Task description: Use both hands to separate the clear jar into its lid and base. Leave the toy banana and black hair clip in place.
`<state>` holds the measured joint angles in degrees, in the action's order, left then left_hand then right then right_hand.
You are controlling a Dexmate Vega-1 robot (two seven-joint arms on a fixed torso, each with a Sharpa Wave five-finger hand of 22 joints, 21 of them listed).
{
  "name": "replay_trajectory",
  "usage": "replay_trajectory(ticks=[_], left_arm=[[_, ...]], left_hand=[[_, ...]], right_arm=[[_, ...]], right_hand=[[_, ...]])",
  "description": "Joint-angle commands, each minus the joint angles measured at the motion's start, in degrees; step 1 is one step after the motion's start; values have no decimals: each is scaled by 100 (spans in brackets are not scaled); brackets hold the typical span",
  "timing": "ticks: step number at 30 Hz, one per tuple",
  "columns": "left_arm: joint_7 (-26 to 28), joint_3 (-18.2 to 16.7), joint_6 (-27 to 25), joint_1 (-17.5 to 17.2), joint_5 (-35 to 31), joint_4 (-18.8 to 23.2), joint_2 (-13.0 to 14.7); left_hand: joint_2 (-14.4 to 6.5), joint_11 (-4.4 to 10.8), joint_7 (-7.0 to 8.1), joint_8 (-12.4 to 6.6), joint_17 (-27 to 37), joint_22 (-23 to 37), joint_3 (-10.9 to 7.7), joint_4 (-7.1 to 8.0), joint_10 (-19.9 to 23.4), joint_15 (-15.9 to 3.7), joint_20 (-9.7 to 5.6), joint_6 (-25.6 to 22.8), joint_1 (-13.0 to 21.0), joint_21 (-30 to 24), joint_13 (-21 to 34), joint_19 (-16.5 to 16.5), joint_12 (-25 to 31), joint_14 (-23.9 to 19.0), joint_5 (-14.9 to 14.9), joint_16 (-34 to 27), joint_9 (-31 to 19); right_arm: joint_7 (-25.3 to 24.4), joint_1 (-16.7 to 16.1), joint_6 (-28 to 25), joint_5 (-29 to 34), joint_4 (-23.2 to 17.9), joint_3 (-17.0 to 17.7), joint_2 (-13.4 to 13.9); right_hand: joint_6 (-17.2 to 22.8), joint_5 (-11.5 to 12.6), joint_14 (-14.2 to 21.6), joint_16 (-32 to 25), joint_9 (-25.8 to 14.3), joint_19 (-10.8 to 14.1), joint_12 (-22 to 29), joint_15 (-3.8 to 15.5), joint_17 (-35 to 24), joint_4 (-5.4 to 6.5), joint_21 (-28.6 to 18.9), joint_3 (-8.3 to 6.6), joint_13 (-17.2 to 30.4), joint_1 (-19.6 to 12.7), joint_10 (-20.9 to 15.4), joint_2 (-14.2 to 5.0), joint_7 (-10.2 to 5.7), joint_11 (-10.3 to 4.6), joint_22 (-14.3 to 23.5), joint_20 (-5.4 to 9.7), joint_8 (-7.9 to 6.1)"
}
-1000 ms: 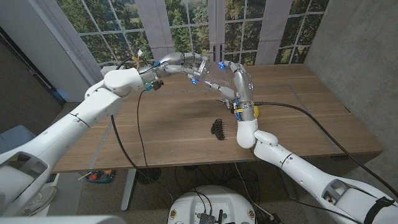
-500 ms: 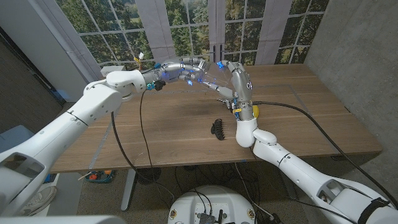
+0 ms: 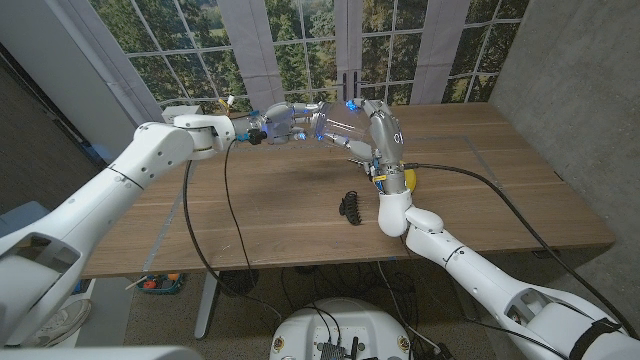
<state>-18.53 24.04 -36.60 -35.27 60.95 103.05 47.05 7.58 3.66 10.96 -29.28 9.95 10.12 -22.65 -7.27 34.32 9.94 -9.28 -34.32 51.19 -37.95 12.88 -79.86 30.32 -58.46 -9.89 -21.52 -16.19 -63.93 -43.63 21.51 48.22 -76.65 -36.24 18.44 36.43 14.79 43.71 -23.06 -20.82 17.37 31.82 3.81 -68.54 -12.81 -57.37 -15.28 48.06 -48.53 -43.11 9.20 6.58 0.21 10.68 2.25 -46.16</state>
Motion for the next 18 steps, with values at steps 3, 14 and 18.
replay_trajectory(ticks=[3, 14, 18], left_arm=[[-161, 215, -1103, 807, 613, -803, -200], [-874, 343, -1149, 1003, 565, -1224, -270], [-1139, 456, -975, 1057, 279, -1085, -163]], left_hand=[[-1886, -1233, -2319, 59, 45, -15, -956, 1255, 3761, -1716, 156, -2685, -2572, -108, 105, -22, -62, -2289, -142, -420, -553], [-1712, -1221, -2317, 119, 106, 322, -1045, 1877, 4177, -1577, 196, -2981, -4668, -343, 375, 110, -30, -2305, -512, -1195, -858], [-1989, -1089, -2290, 115, 187, 636, -1784, 1685, 4120, -1654, 147, -2919, -4675, -555, 626, 415, 8, -2220, -571, -1500, -1044]], right_arm=[[-7, 125, 137, 277, 239, 107, -148], [-7, 133, 96, 266, 231, 160, -175], [-7, 118, 84, 259, 211, 186, -172]], right_hand=[[1599, 25, 33, 27, -34, -35, 55, 884, -8, 471, -37, -505, 46, -446, -1170, -1551, -1211, -1178, 1, 331, -85], [1596, 19, 33, 24, -36, -39, 48, 885, -11, 471, -45, -505, 46, -446, -1165, -1559, -1203, -1187, 1, 335, -89], [1595, 15, 30, 22, -32, -44, 47, 888, -14, 466, -48, -504, 60, -449, -1150, -1556, -1205, -1187, 0, 335, -88]])
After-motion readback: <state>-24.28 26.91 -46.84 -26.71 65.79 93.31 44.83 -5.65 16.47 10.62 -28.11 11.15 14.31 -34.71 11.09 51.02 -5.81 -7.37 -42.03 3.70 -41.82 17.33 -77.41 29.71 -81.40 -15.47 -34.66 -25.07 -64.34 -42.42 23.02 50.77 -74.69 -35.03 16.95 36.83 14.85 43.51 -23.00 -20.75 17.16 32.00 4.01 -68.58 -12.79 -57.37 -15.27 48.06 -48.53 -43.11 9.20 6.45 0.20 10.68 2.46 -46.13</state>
